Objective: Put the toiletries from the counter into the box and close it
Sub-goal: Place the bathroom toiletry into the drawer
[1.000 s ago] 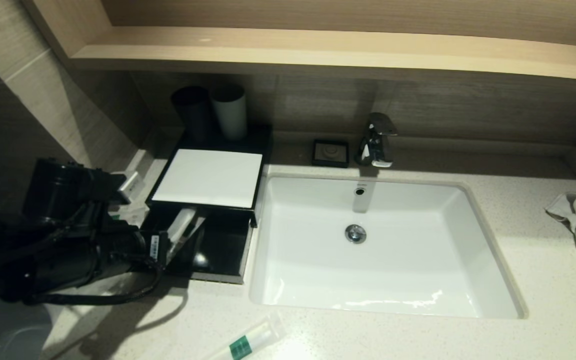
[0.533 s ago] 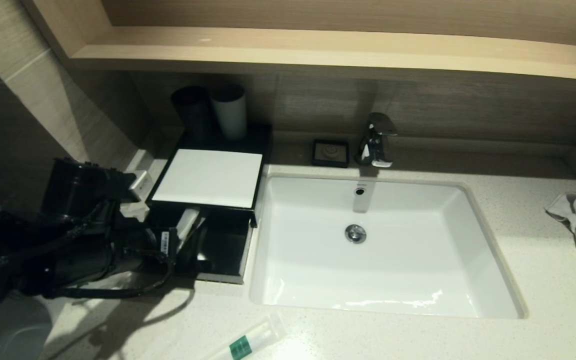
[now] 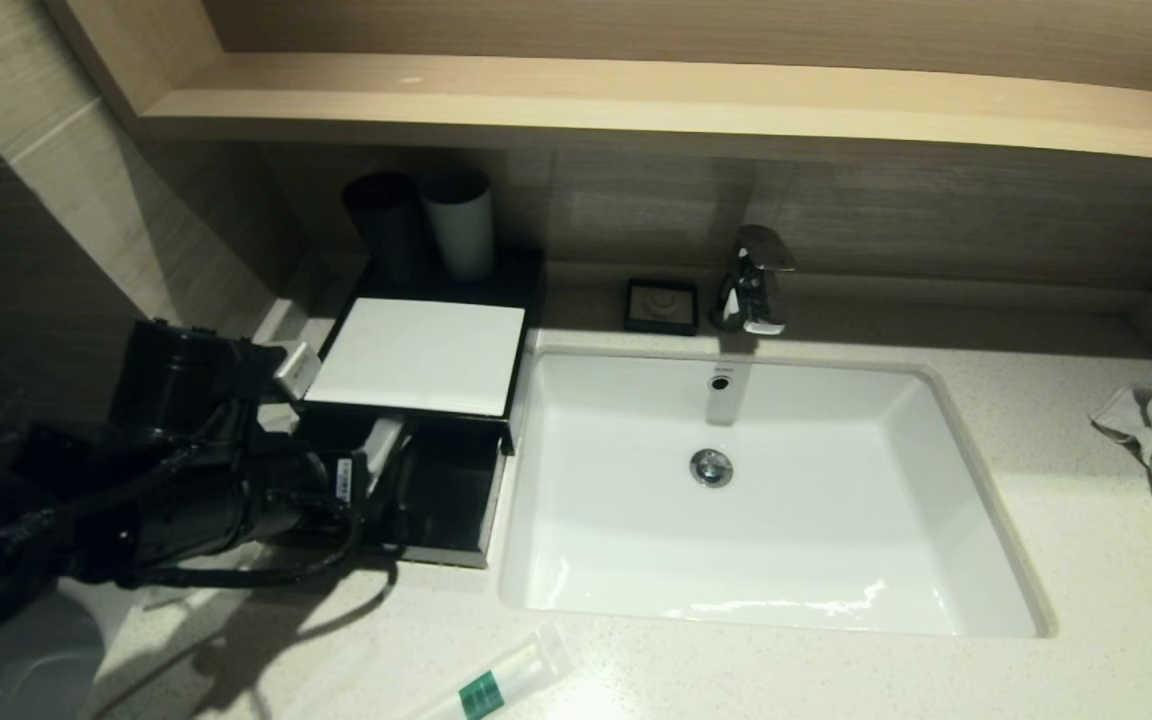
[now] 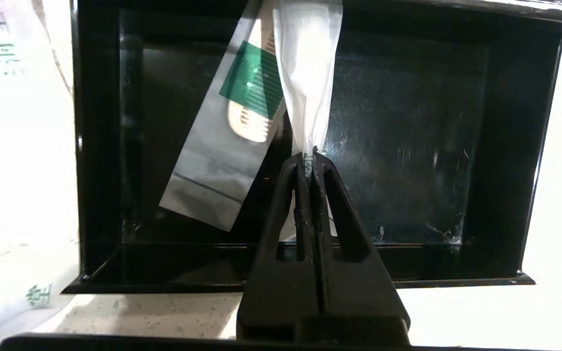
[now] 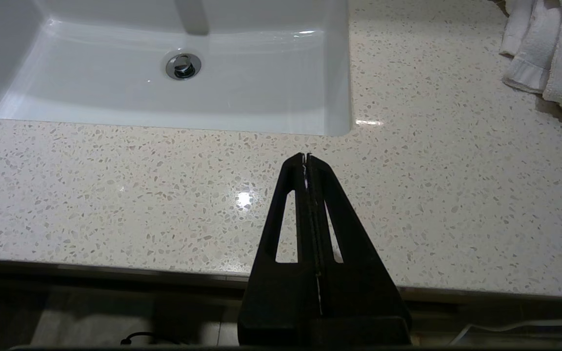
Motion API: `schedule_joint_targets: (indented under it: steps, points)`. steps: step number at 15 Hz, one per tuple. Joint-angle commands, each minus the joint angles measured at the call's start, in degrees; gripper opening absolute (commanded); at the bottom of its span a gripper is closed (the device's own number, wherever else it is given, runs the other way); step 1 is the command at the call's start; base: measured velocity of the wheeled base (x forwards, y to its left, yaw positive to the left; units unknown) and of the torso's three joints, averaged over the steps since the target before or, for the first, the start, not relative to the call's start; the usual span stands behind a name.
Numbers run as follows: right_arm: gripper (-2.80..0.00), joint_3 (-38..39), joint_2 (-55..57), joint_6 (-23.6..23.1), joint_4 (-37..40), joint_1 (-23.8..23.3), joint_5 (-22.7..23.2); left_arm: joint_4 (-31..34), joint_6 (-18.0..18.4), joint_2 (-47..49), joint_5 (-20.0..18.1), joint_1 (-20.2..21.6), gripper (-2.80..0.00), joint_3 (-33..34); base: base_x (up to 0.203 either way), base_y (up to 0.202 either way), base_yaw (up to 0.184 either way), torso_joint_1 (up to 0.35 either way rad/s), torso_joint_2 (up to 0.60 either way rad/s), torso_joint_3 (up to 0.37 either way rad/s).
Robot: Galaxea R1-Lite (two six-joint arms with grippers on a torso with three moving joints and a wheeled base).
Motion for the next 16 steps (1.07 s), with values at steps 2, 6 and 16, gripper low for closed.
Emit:
schedule_joint_targets:
  steps: [2,6,16]
  points:
    - [-2.8,0.0,0.0,-0.05,0.0,0.0,0.01,-0.71,-0.76,1.25,0.07,-0.47,-2.8,0.03,0.0,0.0,0.0,0.0,0.0,0.0]
    - [-2.8,0.0,0.0,-0.05,0.0,0.0,0.01,-0.8,-0.76,1.87,0.07,-1.33,-2.8,0.03,0.0,0.0,0.0,0.0,0.0,0.0]
    - [-2.8,0.0,0.0,-0.05,0.0,0.0,0.01,-4.23,-1.47,3.97,0.33,-1.61,-2.8,-0.03,0.0,0.0,0.0,0.0,0.0,0.0]
